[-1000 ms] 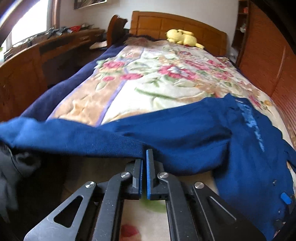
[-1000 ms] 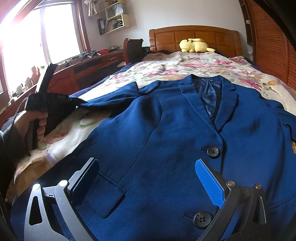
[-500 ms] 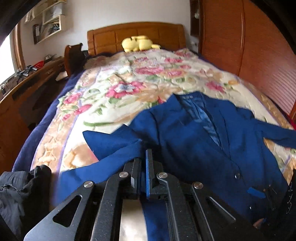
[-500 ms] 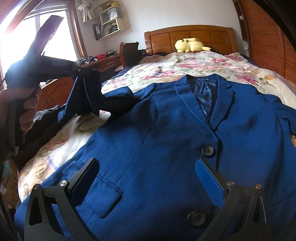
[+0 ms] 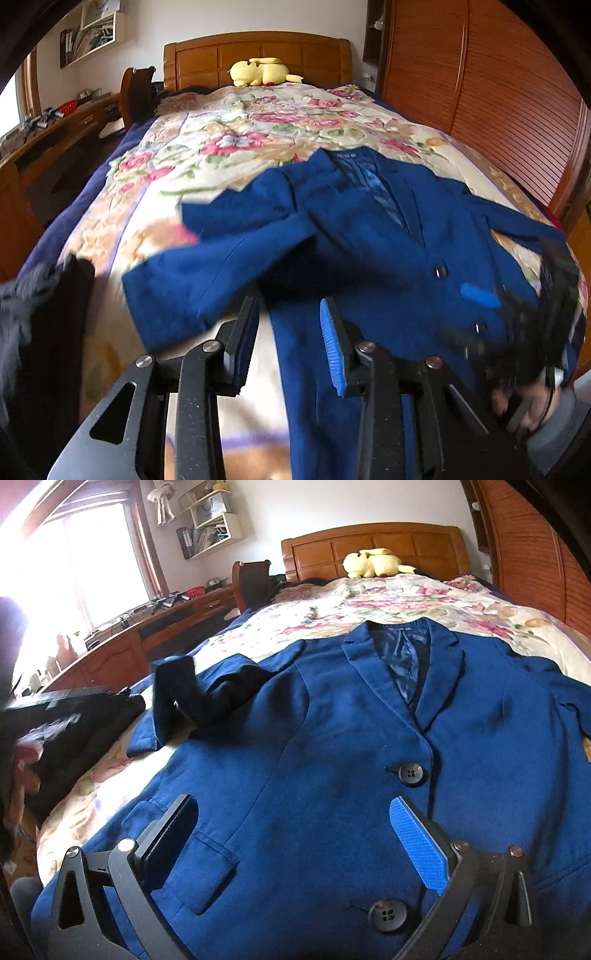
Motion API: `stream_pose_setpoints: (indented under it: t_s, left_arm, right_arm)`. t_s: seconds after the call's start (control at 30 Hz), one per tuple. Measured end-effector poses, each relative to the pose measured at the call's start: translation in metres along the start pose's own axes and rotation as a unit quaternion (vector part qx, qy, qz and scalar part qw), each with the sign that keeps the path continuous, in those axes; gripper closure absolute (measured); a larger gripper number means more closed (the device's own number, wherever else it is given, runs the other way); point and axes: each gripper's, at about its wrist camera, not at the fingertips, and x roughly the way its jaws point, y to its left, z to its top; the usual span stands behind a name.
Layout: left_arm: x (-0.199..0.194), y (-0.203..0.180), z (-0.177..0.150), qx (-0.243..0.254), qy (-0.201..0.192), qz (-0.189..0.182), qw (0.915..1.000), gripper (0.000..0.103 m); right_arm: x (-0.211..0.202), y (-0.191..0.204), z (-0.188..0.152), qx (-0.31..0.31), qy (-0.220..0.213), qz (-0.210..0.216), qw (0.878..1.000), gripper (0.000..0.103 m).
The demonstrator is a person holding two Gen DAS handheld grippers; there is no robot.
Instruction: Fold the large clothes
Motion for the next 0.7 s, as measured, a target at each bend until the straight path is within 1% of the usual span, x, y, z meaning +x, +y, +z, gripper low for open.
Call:
stream_pose_setpoints:
  t_s: [0.13, 0.2, 0.23, 0.33, 0.43, 0.5, 0.6, 0.7]
  left_arm:
    - [-0.012, 0.012, -0.021, -0.005, -0.008, 0.006, 0.9999, 0.068]
    - [-0.02, 0.023, -0.029, -0.012, -0.017, 0.013, 0.9997, 0.068]
    - [-0.023, 0.028, -0.031, -0.015, -0.021, 0.014, 0.9996, 0.067]
    - [-0.033, 0.042, -0.036, -0.026, -0.037, 0.016, 0.9989, 0.067]
    - [-0.041, 0.052, -0.042, -0.032, -0.045, 0.022, 0.9982, 0.067]
    - [-0.046, 0.058, -0.045, -0.036, -0.05, 0.036, 0.9974, 0.067]
    - [-0.057, 0.063, -0.048, -0.045, -0.072, 0.058, 0.9947, 0.067]
    - [-0.065, 0.069, -0.05, -0.054, -0.083, 0.054, 0.9936, 0.067]
  right_arm:
    - [0.0, 0.004, 0.005, -0.007, 0.008, -0.006, 1.0, 0.0]
    - [-0.002, 0.011, 0.011, -0.029, 0.007, -0.003, 1.0, 0.0]
    - [-0.003, 0.016, 0.016, -0.044, 0.007, -0.008, 0.999, 0.0]
    - [-0.008, 0.033, 0.035, -0.084, 0.0, -0.02, 0.996, 0.0]
    - [-0.006, 0.052, 0.06, -0.111, -0.002, -0.007, 0.994, 0.0]
    - [0.004, 0.067, 0.078, -0.131, 0.001, 0.003, 0.991, 0.0]
    - [0.031, 0.085, 0.104, -0.149, 0.019, 0.02, 0.989, 0.002]
    - [0.065, 0.098, 0.122, -0.151, 0.049, 0.033, 0.987, 0.006]
